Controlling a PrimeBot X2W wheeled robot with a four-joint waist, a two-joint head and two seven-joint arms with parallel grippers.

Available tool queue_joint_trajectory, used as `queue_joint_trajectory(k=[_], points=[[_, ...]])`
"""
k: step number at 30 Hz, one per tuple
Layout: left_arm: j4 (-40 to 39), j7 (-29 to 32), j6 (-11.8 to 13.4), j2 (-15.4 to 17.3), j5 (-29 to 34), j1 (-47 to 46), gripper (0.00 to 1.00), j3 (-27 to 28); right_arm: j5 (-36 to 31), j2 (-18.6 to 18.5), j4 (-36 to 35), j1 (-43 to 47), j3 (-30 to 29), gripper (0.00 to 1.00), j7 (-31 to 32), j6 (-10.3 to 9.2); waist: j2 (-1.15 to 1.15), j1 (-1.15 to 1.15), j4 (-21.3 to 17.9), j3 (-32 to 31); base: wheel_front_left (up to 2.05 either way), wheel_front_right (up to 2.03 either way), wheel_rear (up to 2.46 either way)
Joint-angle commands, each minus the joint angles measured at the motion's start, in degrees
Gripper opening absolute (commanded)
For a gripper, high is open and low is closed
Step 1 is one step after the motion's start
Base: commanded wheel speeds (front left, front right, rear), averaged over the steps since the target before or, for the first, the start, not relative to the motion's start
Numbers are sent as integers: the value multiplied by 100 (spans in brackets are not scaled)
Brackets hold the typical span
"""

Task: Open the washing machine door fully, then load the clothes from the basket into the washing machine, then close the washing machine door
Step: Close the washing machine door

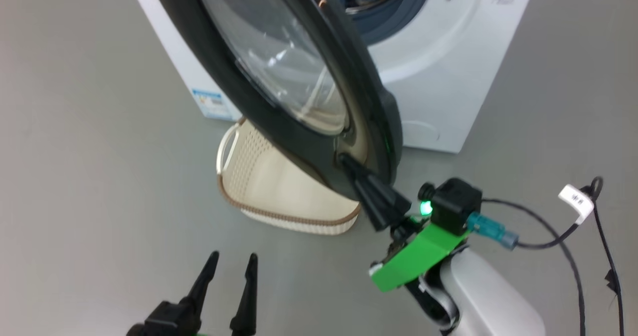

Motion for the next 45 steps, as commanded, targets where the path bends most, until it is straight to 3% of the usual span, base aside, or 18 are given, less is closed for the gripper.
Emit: queue_joint_trajectory(k=[1,16,28,36,45], points=[[-173,-52,36,14,-43,-244,100,115,2,119,-60,-222,4,0,-27,9,0,0,221,366,0,0,0],[-317,-52,131,14,-180,-371,100,116,-7,-50,-132,-847,-655,0,-27,9,0,0,143,903,0,0,0],[-580,-52,220,14,-337,-518,100,-102,-24,-592,-87,-1916,-900,0,-27,9,0,0,145,1695,0,0,0],[-884,-52,333,14,-435,-745,100,-274,-85,-1162,109,-3029,-872,0,-27,9,0,0,156,2318,0,0,0],[-948,-52,393,14,-712,-847,100,-633,-188,-1536,715,-3783,-1293,0,-27,9,0,0,477,2399,0,0,0]])
